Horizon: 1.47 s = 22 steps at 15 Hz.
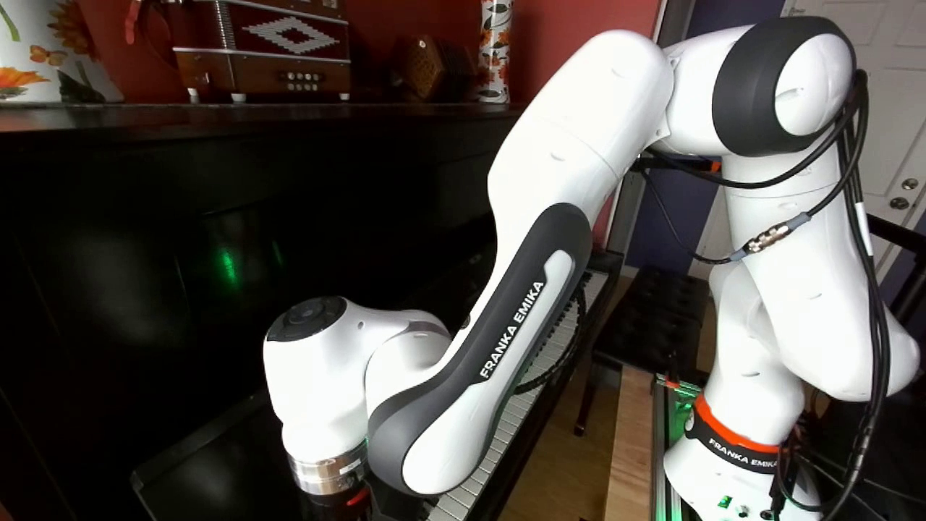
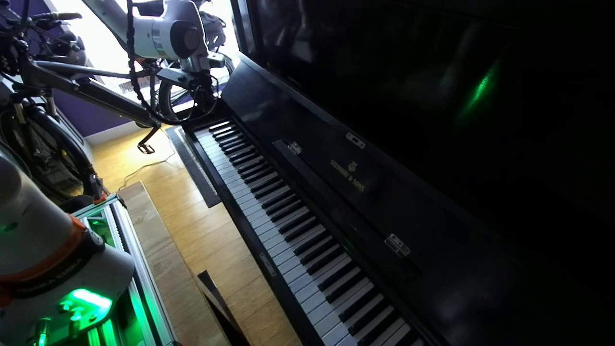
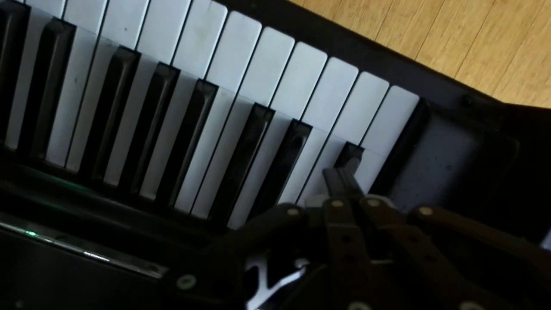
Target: Press one black key on the left
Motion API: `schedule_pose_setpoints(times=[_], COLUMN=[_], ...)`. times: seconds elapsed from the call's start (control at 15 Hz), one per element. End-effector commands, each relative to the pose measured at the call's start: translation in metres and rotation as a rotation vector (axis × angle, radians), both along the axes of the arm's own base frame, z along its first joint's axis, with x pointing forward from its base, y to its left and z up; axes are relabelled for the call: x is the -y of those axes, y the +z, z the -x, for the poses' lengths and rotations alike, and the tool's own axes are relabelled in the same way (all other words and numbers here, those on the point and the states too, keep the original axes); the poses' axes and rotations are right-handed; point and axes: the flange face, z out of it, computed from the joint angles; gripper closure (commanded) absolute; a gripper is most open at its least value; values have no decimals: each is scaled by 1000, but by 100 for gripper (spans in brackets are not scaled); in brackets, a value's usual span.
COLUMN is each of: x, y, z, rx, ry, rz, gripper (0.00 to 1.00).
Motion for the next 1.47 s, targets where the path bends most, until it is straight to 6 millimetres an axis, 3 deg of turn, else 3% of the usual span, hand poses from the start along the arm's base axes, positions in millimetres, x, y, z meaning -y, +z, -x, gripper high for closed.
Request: schedule_pose_setpoints(times=[0.0, 1.4], x=[1, 16], y=[-18, -64], z=[-10, -22], rx=[17, -27], ry=[9, -5], rz=[20, 36], gripper=[100, 100])
